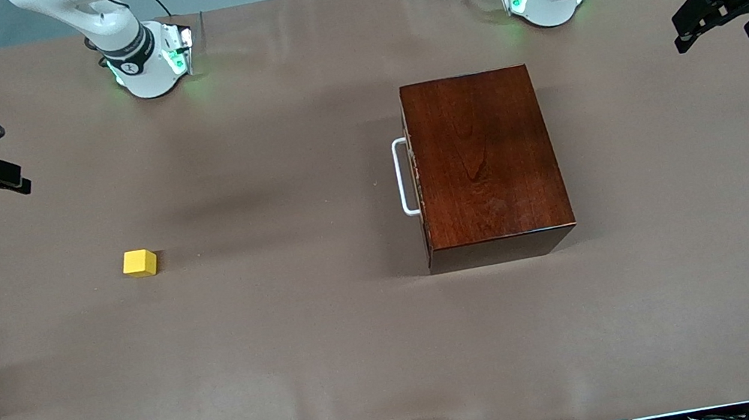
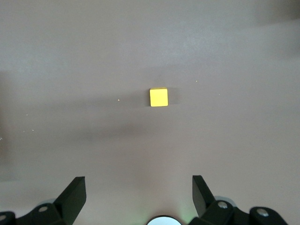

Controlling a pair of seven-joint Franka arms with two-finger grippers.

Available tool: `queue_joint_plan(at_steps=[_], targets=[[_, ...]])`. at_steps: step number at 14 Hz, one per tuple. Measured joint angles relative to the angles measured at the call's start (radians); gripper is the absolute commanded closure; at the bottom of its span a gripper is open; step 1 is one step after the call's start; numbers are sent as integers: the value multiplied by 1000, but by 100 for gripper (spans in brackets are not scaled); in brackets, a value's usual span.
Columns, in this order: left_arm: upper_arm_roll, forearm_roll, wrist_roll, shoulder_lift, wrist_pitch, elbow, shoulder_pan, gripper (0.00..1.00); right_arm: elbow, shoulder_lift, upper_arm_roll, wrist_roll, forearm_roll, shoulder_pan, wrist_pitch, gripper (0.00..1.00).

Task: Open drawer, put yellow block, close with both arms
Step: 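Move the left gripper toward the wooden box's drawer handle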

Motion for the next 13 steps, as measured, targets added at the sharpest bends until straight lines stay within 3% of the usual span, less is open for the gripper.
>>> queue_joint_plan(at_steps=[13], targets=[[-24,0,0,37,0,39,-6,0,0,0,6,0,8,0,0,0]])
